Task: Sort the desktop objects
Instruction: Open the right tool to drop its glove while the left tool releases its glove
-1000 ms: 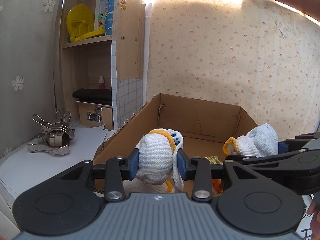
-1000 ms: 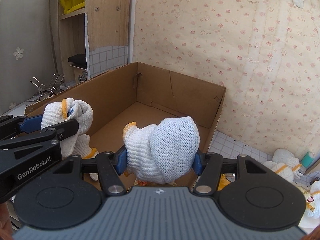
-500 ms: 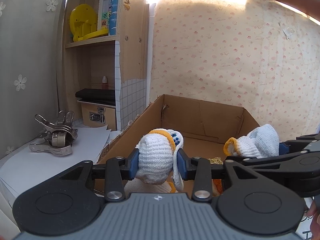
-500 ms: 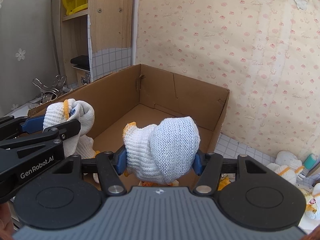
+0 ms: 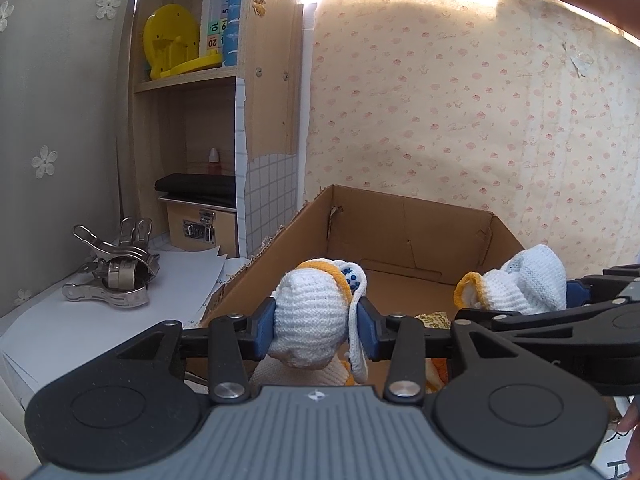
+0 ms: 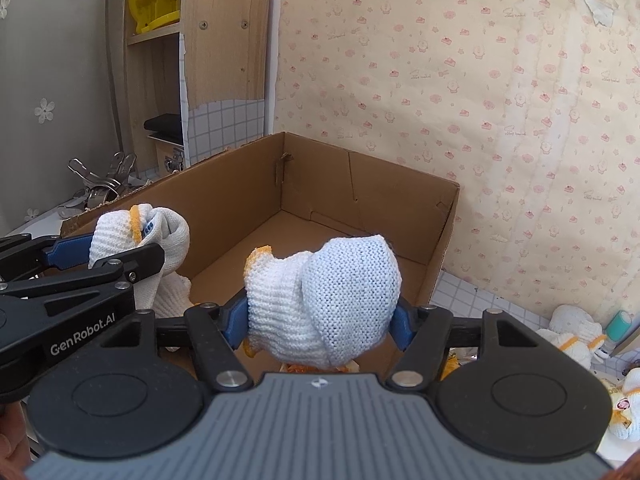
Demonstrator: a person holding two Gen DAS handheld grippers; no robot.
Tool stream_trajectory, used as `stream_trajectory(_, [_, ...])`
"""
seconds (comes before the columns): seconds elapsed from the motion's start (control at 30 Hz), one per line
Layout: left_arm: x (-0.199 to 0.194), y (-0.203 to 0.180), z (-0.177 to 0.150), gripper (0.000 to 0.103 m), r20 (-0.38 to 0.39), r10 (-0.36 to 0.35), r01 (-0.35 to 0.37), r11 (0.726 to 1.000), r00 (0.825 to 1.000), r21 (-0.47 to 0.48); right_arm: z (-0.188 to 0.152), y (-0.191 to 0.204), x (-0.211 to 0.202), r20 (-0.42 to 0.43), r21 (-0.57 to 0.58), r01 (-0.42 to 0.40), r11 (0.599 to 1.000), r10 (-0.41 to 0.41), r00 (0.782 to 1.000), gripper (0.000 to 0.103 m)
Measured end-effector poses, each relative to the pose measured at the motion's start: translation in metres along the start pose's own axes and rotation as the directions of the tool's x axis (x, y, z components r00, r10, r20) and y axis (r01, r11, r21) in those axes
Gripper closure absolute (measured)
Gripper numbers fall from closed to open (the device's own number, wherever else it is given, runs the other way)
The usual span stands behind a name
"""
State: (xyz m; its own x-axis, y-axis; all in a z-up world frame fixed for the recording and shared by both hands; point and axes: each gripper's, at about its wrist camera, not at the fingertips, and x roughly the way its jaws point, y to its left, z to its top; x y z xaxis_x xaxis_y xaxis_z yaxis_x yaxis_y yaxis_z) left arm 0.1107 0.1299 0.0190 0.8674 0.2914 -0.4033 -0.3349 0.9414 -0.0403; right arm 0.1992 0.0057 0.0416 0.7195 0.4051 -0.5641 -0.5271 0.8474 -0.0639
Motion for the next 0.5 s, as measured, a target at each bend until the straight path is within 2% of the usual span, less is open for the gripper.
stream_trajectory(0.1, [0.000,0.001,0.000,0.055,-0.002,0.005,-0.005,1.000,1.000,0.002,-0.001,0.000,-0.003,0.010,-0.001,-0.002,1.000,0.002,1.000,0.029])
stream_trajectory(0.27, [-0.002,0.002,0.000,0.054,0.003,0.009,-0.009,1.000,1.000,-0.002,0.000,0.000,-0.008,0.033,-0.006,0.011,1.000,-0.011,0.999,0.025])
stream_trajectory(0.5, [-0.006,0.001,0.002,0.053,0.013,0.016,-0.016,1.000,1.000,0.006,-0.001,-0.001,-0.015,0.050,0.001,0.012,1.000,-0.012,0.999,0.024])
